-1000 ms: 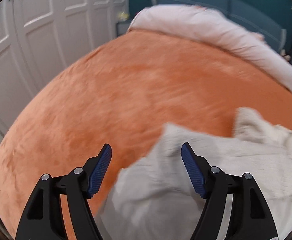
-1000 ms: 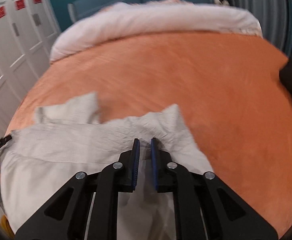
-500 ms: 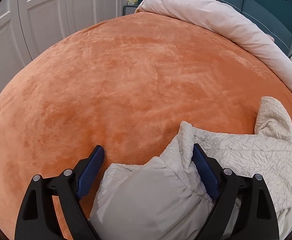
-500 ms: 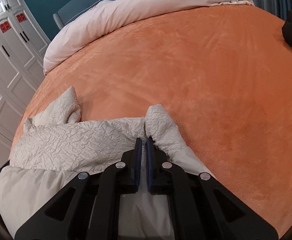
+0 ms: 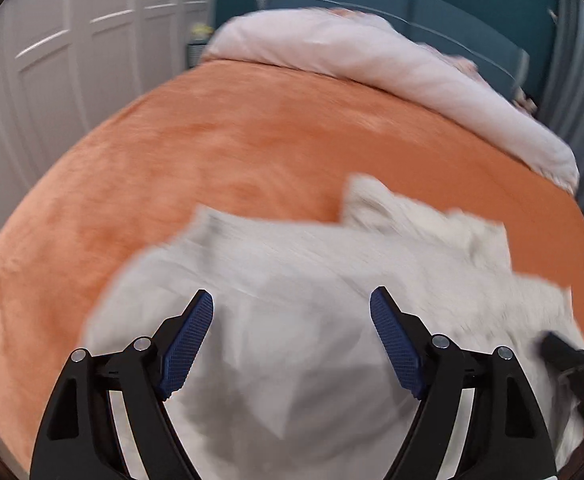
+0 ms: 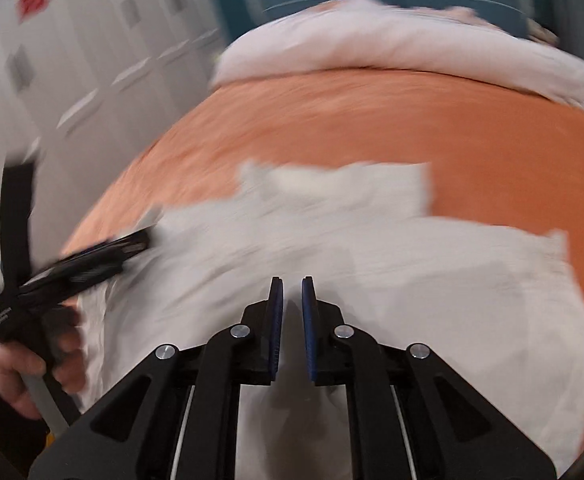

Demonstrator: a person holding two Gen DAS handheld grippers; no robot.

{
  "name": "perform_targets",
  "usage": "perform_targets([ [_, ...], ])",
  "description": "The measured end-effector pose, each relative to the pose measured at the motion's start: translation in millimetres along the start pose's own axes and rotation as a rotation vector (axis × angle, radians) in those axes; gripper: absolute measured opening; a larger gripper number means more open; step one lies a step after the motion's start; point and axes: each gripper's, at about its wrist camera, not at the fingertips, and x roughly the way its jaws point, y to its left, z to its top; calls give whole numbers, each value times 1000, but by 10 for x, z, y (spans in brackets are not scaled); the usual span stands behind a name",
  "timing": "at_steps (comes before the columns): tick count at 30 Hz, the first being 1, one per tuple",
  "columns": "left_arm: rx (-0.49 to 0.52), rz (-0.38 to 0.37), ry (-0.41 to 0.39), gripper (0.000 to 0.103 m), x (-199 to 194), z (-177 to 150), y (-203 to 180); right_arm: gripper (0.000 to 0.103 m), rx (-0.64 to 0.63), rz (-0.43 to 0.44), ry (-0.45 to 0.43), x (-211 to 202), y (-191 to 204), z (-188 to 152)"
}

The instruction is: Fold large clothes

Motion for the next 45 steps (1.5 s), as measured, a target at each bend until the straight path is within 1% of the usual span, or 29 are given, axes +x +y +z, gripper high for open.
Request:
perform_targets([
  [3,55,49,-15,85,168,-164,-99,7,-69,-50,27,212,106,-57],
  [5,56,12,-11,88,235,-112,18,4,2,-21,33,233,-166,-34],
  [7,67,21,-20,88,251,-63,94,0,92,-31,24,197,-572,-10],
  [10,76,122,-62,86,259,105,280,0,186,-102,24,150,-1060,-33],
  [11,63,131,-66,86,269,152,357,0,215,-132,30,128,-1208,-5],
  [13,14,149,-58,86,332,239,550,2,229,-179,28,68,-1246,82],
  [14,-21,162,-41,86,412,274,684,6,221,-177,15,32,-1181,187],
  [16,-74,168,-3,82,556,274,840,7,181,-97,-8,46,-947,409],
  [17,-113,161,30,84,656,242,930,11,143,-44,-11,119,-744,564],
  [18,-150,135,46,84,711,206,989,17,116,-9,-2,203,-593,662],
  [19,-173,123,48,85,731,181,1021,18,91,44,26,393,-411,798],
  [21,-193,118,35,87,732,145,1053,18,69,84,66,715,-202,971],
  [23,-200,113,34,88,757,113,1054,18,52,72,128,1126,-41,1097],
  [26,-223,96,47,90,805,64,1075,18,81,73,227,1558,15,1100],
  [27,-228,92,50,91,824,55,1077,12,72,42,251,1675,11,1077],
  [28,-234,87,51,91,830,49,1087,7,73,24,236,1673,-23,1069],
  [31,-231,88,42,91,839,36,1082,0,152,5,131,1459,-291,1124],
  [32,-229,91,40,92,843,27,1077,0,174,-93,125,1503,-433,1101],
  [33,-228,91,40,92,849,24,1076,0,224,-100,184,1635,-608,1044],
  [34,-226,94,42,92,852,24,1075,0,270,-58,203,1652,-714,1026],
  [35,-221,100,41,92,851,23,1065,0,314,-38,175,1562,-791,1048],
  [36,-217,103,40,92,853,21,1065,0,299,-56,110,1384,-759,1106],
  [37,-214,105,39,92,860,24,1064,0,271,-25,56,1214,-667,1162],
  [39,-210,109,39,93,864,23,1059,5,224,55,30,1084,-467,1226],
  [40,-208,112,39,93,863,23,1052,13,165,85,55,1105,-284,1255],
  [41,-206,117,38,93,863,24,1044,34,126,91,86,1172,-175,1260],
  [42,-205,120,38,93,863,25,1042,43,89,86,120,1286,-54,1253],
  [44,-205,120,39,93,861,27,1037,42,41,40,177,1534,93,1235],
  [45,-205,120,39,93,861,27,1035,32,31,13,230,1711,141,1204],
])
